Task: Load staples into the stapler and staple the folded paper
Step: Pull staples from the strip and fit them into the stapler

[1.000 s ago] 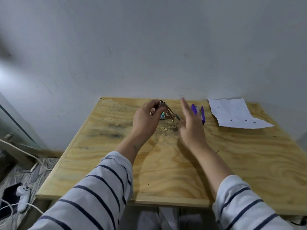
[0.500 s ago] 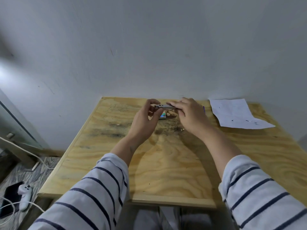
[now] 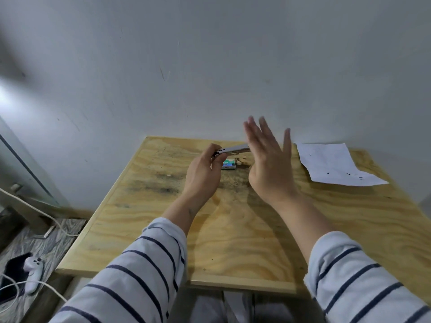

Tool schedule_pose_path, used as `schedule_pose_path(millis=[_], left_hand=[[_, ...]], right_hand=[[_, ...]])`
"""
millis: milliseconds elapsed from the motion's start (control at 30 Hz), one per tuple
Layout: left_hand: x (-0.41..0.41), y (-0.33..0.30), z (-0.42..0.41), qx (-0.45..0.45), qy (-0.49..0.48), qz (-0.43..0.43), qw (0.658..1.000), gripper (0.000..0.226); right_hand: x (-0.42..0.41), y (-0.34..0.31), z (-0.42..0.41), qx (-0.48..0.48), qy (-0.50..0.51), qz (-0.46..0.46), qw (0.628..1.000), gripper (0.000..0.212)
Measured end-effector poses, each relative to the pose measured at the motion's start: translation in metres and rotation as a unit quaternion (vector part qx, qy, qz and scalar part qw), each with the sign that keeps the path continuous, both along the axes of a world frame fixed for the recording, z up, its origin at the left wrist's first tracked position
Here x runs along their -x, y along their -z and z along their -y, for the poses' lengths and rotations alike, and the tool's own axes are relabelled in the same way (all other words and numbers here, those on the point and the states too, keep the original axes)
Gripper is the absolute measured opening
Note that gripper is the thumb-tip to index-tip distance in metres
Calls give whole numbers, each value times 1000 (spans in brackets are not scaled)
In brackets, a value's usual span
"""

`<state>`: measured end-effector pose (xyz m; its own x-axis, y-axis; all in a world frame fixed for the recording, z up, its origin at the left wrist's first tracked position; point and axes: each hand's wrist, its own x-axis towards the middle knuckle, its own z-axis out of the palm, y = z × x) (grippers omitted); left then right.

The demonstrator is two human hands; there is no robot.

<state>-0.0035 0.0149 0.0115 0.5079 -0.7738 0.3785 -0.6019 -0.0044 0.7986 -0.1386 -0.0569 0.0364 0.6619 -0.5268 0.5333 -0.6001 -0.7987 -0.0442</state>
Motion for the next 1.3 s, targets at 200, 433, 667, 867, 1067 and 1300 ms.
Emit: schedule_pose_path(millis=[200,433,667,867,1067,1300], left_hand=[[7,-3,0,-7,-14,24,1000,17],[6,-3,2,-28,-7,38,999,16],[-2,-8,3,-74,13,28,997,23],[-19,-17,0,-255,43,234,937,30],[-17,-11,1,-234,-5,403,885,22],[-10,12,1,-224,-6,370,902,27]], right_hand=[[2,3,-3,-38,0,-17,999,79],[5,13,4,-64,0,10,998,51],[4,7,9,-129,-38,137,981,22],[4,13,15,-267,-20,123,956,29],[8,17,16,-400,-5,150,904,29],[8,29,13,-403,50,154,901,23]])
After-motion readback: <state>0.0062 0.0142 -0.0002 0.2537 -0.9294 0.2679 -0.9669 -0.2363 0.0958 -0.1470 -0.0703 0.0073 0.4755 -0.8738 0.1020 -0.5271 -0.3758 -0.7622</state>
